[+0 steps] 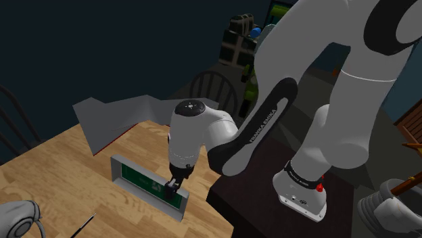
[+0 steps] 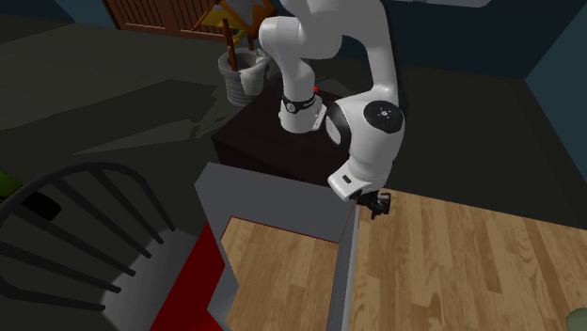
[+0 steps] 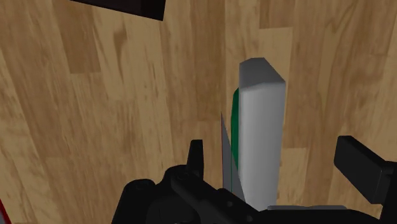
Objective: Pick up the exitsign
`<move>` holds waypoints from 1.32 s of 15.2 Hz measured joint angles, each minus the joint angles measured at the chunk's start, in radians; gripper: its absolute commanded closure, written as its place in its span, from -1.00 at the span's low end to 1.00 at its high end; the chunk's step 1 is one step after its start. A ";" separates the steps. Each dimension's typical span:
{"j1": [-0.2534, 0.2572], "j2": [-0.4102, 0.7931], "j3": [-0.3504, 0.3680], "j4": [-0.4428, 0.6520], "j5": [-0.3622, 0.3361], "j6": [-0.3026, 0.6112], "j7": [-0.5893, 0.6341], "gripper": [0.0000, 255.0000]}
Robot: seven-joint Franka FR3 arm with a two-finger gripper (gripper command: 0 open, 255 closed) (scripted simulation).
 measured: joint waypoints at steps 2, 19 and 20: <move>0.011 0.030 -0.018 0.002 -0.032 0.025 0.021 -1.00; 0.024 0.057 -0.033 0.008 -0.063 0.043 0.044 1.00; 0.016 0.044 -0.023 0.005 -0.048 0.032 0.032 1.00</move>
